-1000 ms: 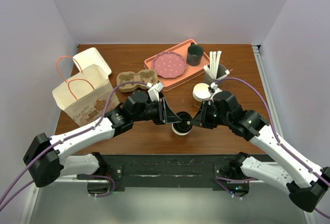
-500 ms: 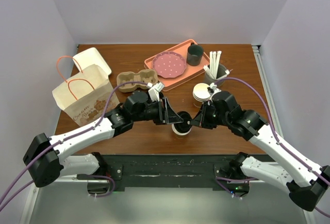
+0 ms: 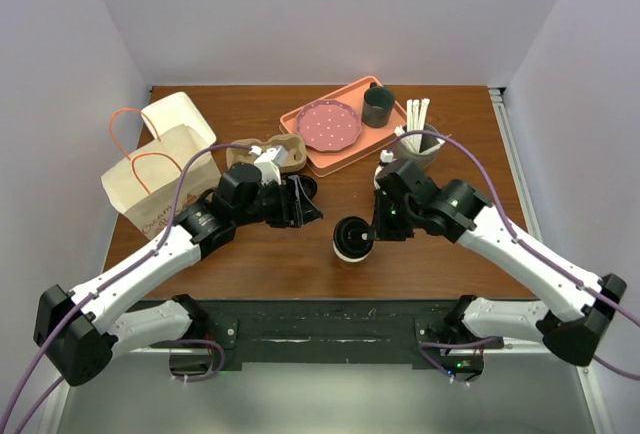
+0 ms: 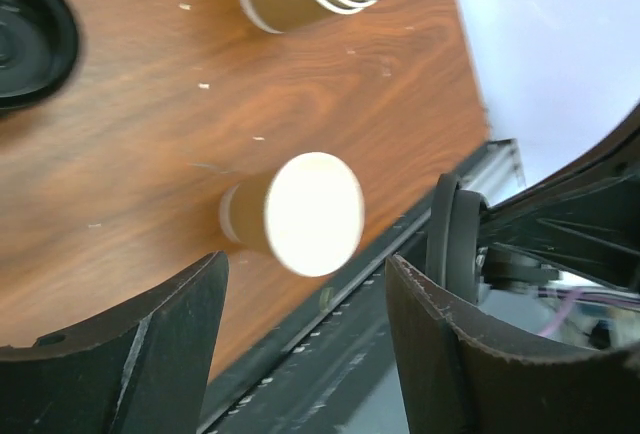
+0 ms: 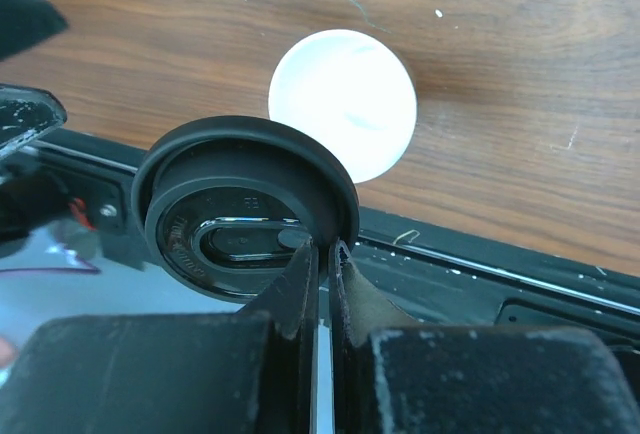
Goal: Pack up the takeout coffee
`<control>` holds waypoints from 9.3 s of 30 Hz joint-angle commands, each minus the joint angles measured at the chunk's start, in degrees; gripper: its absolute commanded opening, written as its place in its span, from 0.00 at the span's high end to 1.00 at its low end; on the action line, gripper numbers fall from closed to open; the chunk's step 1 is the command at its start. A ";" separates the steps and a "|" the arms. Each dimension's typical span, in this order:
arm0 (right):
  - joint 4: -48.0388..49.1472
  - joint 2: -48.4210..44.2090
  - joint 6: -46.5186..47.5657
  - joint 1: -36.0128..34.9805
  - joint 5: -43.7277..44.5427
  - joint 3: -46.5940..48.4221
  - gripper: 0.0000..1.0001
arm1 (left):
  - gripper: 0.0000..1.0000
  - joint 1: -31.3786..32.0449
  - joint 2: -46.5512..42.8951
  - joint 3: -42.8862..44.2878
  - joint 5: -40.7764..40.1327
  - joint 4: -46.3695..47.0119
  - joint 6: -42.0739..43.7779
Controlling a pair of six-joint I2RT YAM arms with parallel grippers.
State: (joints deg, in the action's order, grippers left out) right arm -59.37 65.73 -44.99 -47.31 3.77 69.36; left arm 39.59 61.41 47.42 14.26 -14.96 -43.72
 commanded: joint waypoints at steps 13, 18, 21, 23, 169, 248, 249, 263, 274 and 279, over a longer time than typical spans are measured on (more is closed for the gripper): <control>-5.40 16.08 2.45 -4.02 10.55 8.15 1.00 | 0.35 -0.48 -2.70 -4.26 3.49 -0.16 6.19; -5.85 19.69 3.42 -4.02 11.17 9.13 1.00 | 0.36 -0.40 -1.99 -4.35 4.02 -0.77 7.34; -5.84 19.69 3.16 -4.02 11.61 8.16 1.00 | 0.36 -0.40 -1.99 -4.53 4.55 -0.42 7.34; -5.75 19.87 3.24 -4.02 11.44 7.89 1.00 | 0.36 -0.48 -1.99 -4.53 4.63 -0.42 7.34; 12.90 10.38 6.95 -3.32 5.98 0.07 0.60 | 0.46 4.62 11.36 3.65 -1.26 4.23 2.85; 25.54 2.30 4.21 6.18 -3.59 -13.90 0.46 | 0.40 3.56 10.48 0.91 3.86 2.40 -3.57; 25.45 2.29 4.04 6.18 -3.59 -13.90 0.46 | 0.40 3.56 10.92 3.27 2.89 -0.04 -1.47; 31.69 1.85 -0.35 6.18 -9.92 -20.32 0.54 | 0.51 3.03 15.50 5.76 1.29 -4.20 8.48; 34.14 4.23 -1.32 6.18 -10.36 -23.39 0.61 | 0.55 3.03 16.47 1.89 0.68 -3.14 9.10; 34.68 4.05 -1.85 6.18 -10.36 -25.15 0.65 | 0.55 2.95 15.59 1.10 -0.11 -3.50 9.18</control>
State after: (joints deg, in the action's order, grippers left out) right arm -25.58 69.60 -46.28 -41.17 -6.33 46.24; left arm 42.81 77.76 49.82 14.94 -18.76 -36.29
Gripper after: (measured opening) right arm 0.368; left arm 0.456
